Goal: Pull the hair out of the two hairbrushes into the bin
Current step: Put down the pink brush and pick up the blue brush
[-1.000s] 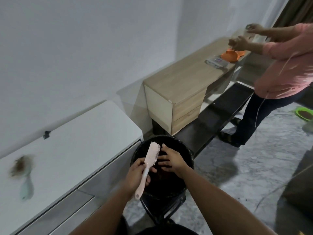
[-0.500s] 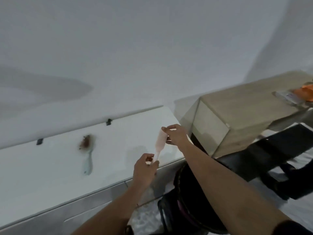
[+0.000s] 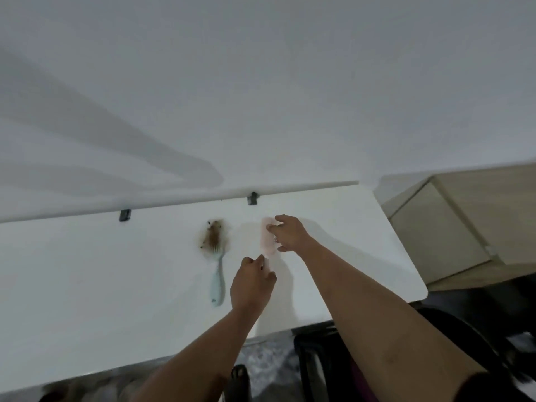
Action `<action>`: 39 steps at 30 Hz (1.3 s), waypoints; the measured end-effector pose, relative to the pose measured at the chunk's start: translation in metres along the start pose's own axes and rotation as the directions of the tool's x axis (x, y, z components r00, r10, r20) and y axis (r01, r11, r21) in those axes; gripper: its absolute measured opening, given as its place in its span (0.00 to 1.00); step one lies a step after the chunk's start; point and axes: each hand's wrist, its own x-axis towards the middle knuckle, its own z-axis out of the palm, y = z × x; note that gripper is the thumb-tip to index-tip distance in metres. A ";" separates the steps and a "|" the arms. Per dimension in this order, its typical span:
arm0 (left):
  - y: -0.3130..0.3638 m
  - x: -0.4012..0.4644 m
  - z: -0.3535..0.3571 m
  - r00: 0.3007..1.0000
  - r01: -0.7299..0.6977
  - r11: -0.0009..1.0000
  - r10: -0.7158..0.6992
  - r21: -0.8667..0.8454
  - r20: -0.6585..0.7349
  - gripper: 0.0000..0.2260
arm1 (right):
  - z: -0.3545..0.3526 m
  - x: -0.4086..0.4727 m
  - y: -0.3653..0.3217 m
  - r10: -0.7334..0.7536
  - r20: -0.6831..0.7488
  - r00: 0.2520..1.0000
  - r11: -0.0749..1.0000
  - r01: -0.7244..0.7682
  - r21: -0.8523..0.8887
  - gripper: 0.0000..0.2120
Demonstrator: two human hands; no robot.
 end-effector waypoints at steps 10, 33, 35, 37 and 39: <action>-0.029 0.049 -0.028 0.991 -0.048 0.996 0.038 0.078 0.129 0.17 | 0.035 0.033 -0.019 0.039 -0.009 0.999 0.995 -0.039 -0.097 0.32; -0.053 0.067 -0.080 0.976 0.140 0.708 -0.217 -0.692 -0.024 0.21 | 0.100 -0.015 -0.018 0.025 0.075 0.997 0.941 -0.049 0.335 0.14; -0.027 0.060 -0.076 0.991 0.102 0.710 -0.130 -0.696 0.013 0.10 | 0.061 -0.033 -0.008 -0.004 0.055 0.998 0.911 -0.019 0.413 0.15; -0.002 0.052 -0.067 0.997 0.080 0.704 -0.041 -0.705 0.072 0.04 | 0.024 -0.052 0.004 -0.013 0.013 1.000 0.885 0.006 0.465 0.19; 0.023 0.044 -0.054 0.988 0.072 0.711 0.048 -0.699 0.150 0.03 | -0.010 -0.069 0.019 -0.013 -0.091 0.996 0.865 0.057 0.498 0.24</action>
